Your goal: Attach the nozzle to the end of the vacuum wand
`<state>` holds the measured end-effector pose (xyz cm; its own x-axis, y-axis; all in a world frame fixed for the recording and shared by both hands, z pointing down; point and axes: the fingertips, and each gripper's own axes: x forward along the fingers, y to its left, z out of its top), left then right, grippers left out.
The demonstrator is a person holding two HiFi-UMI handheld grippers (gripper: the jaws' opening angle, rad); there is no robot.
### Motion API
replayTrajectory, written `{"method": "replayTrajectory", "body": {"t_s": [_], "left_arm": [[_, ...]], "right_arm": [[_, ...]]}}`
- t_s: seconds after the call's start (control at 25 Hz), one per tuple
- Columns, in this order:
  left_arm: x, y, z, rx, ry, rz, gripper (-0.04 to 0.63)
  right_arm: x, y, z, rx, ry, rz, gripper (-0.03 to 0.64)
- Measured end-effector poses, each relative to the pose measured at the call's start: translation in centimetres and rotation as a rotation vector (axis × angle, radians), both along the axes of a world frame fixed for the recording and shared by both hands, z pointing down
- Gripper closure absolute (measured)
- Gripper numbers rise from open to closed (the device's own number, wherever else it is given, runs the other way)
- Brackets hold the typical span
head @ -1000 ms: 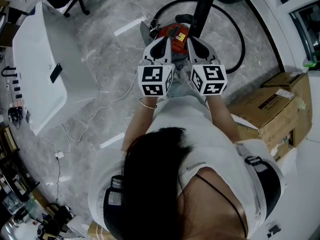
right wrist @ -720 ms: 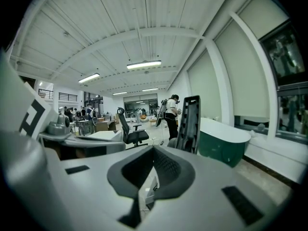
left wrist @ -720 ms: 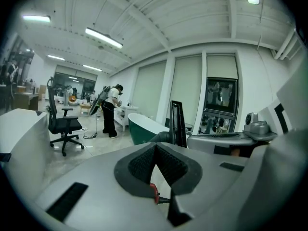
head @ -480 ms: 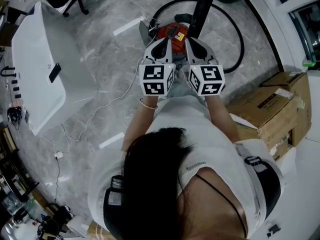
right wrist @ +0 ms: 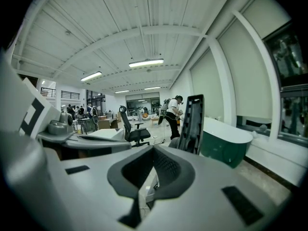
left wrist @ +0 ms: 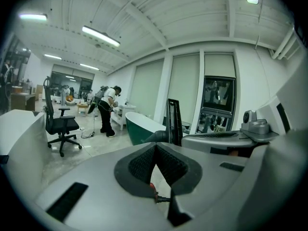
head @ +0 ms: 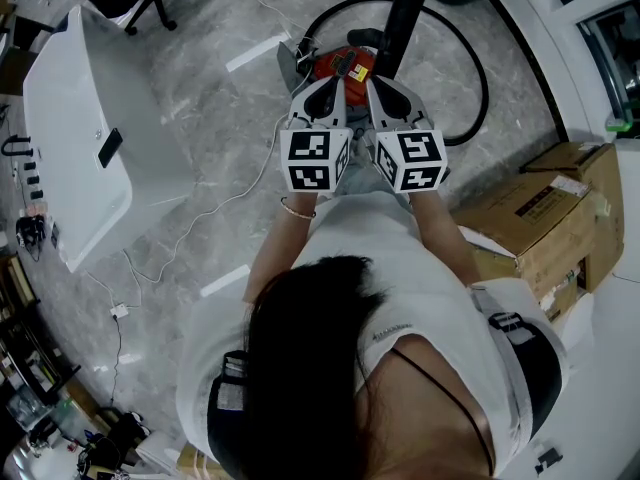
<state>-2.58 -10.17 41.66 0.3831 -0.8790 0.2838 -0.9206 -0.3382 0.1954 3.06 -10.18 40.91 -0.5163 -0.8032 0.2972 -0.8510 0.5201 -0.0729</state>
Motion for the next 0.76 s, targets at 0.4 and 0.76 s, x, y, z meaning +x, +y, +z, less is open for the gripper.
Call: {"method": "replayTrajectory", "body": {"t_s": [0.4,0.76], "left_arm": [[0.28,-0.53,0.36,-0.006,0.004,0.006,0.594],[0.44,-0.62,0.30,-0.005,-0.004,0.015,0.594]], "right_arm": [[0.26,-0.39,0.43,-0.011,0.017,-0.001,0.601],[0.63,-0.50,0.52,-0.014,0.025,0.012,0.601]]}}
